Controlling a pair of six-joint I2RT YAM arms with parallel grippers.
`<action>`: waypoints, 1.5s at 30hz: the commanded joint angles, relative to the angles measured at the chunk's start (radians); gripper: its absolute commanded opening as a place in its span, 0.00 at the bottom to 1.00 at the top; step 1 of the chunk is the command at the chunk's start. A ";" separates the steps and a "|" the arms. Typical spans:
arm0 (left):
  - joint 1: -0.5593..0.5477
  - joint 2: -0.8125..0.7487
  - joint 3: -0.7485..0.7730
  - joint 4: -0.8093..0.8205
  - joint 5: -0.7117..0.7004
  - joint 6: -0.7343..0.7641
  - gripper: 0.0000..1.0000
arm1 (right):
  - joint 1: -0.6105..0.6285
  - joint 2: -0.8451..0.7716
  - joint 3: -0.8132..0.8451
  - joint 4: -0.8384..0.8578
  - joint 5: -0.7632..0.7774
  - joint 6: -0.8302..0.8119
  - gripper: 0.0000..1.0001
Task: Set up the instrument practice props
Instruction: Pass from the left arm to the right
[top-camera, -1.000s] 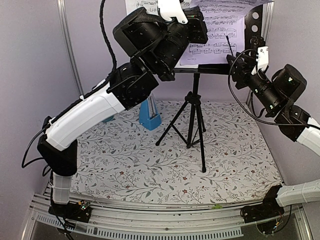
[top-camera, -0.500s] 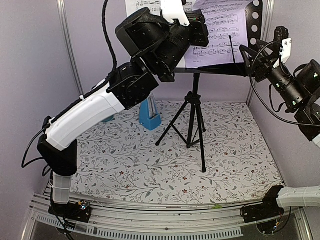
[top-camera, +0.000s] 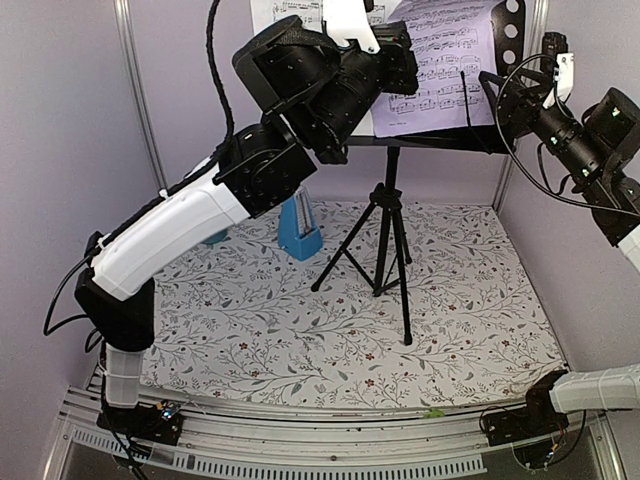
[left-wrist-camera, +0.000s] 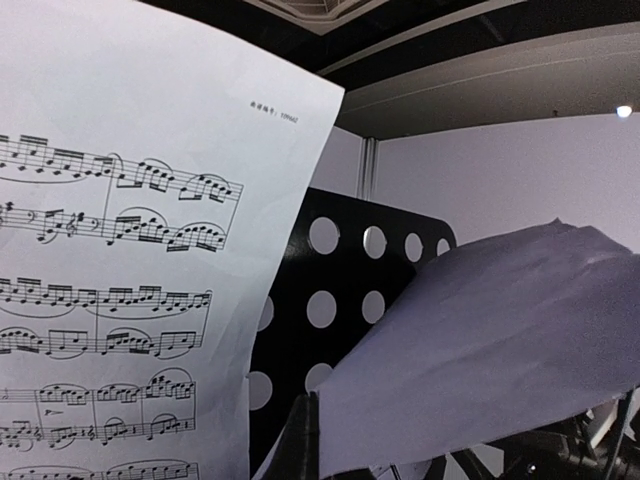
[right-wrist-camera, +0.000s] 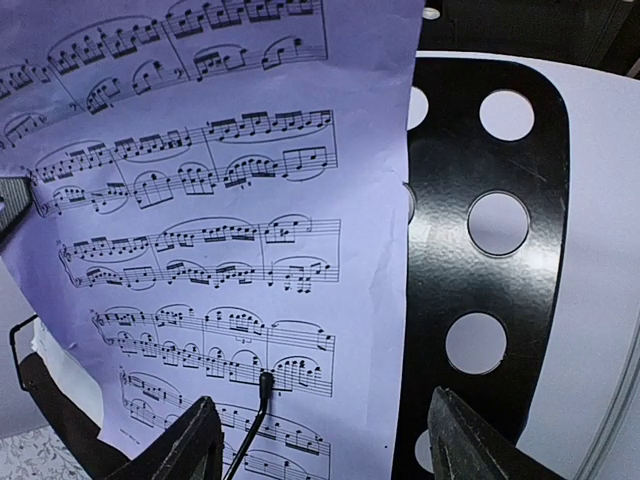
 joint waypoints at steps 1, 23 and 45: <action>0.013 -0.026 -0.003 -0.024 0.017 -0.013 0.00 | -0.016 -0.047 0.033 -0.123 -0.033 0.132 0.72; 0.017 -0.046 -0.025 -0.023 0.023 -0.016 0.00 | -0.262 -0.010 0.044 -0.218 -0.492 0.280 0.63; 0.019 -0.057 -0.042 -0.014 0.042 -0.022 0.00 | -0.370 0.084 0.088 -0.146 -0.732 0.496 0.40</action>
